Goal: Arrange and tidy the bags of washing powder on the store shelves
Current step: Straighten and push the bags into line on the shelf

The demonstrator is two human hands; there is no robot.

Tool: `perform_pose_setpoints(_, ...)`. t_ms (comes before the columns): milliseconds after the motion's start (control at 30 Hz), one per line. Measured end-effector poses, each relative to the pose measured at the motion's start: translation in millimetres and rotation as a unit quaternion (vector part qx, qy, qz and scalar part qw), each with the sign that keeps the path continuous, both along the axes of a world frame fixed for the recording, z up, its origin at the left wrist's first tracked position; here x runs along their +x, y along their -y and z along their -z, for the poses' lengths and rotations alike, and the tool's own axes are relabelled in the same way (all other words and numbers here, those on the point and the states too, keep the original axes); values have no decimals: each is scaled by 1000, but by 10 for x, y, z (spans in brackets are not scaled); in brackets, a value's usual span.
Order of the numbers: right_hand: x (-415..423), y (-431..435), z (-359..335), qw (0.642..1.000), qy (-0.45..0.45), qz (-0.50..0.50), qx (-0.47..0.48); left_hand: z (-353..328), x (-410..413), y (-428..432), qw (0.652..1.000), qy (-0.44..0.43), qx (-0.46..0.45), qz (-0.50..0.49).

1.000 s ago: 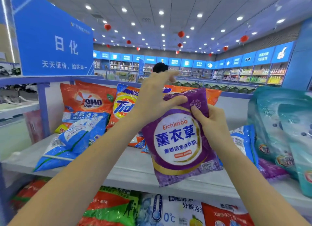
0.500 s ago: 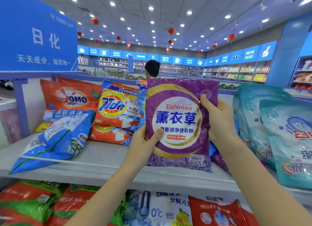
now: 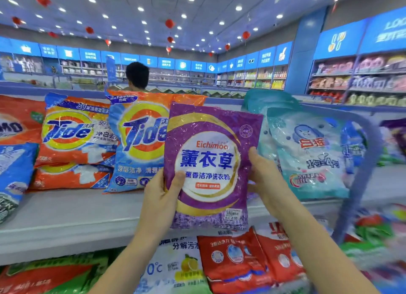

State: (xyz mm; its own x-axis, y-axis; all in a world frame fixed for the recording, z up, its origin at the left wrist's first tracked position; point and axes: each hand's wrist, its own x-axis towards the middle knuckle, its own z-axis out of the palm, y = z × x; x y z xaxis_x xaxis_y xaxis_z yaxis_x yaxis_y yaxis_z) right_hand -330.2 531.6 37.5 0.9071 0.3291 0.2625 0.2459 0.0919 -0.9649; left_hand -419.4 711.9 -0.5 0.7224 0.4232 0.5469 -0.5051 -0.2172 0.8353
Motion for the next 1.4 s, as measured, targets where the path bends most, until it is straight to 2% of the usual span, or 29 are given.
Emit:
perform_pose_setpoints(300, -377, 1003, 166, 981, 80, 177, 19, 141, 220, 863, 991, 13, 19, 134)
perform_pose_setpoints(500, -606, 1803, 323, 937, 129, 323, 23, 280, 442, 1622, 975, 0, 32, 220)
perform_pose_setpoints(600, -666, 2297, 430, 921, 134, 364, 21, 337, 544, 2096, 967, 1, 58, 248)
perform_pose_setpoints(767, -729, 3303, 505, 935, 48, 350, 18, 449, 746, 3036, 958, 8, 75, 277)
perform_pose_setpoints(1033, -571, 5044, 416, 917, 57, 396, -11, 495, 985, 4893, 946, -9, 32, 322)
perform_pose_setpoints(1233, -116, 6088, 459, 916, 67, 395, -5, 534, 1239, 6012, 955, -37, 5, 296)
perform_pose_setpoints(1400, 336, 6698, 798, 933, -12, 358, -17, 600, 1627, 6575, 965, -55, -17, 257)
